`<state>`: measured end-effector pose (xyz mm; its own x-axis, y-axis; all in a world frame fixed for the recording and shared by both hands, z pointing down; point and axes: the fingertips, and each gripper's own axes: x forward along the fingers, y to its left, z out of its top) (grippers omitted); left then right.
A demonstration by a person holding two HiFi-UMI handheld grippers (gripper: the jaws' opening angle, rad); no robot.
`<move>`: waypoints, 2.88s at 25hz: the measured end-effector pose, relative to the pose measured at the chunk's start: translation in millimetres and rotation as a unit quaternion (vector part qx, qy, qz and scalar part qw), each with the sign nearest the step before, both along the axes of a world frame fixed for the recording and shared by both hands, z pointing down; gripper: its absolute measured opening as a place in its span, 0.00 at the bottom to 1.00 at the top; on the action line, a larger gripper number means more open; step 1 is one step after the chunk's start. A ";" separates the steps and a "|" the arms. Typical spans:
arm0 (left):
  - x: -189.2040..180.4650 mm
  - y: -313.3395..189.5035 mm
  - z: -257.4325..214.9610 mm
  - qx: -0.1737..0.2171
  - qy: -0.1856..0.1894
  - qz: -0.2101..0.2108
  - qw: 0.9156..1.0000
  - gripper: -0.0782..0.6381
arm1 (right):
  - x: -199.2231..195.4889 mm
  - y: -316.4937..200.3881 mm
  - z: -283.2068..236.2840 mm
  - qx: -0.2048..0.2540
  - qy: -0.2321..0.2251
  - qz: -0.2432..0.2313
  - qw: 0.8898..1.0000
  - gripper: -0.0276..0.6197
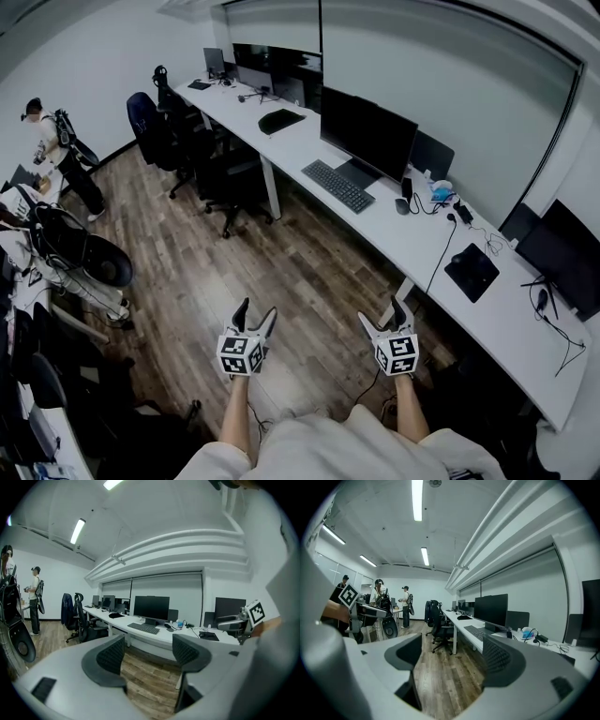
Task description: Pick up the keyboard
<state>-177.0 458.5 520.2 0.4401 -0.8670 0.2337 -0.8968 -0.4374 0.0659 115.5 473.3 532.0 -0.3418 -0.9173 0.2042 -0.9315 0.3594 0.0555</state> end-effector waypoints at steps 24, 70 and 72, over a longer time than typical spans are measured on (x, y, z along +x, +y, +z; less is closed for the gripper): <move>-9.1 -105.6 30.2 -0.005 0.003 -0.024 1.000 0.54 | -5.5 -112.0 18.4 -0.003 0.012 -0.006 1.000 0.64; -135.9 -467.4 34.7 -0.013 0.006 0.001 1.000 0.54 | -130.1 -460.2 22.7 -0.020 0.023 0.019 0.999 0.61; -135.8 -476.6 36.3 -0.014 0.006 0.000 1.000 0.54 | -130.4 -468.6 25.2 -0.021 0.024 0.020 0.999 0.61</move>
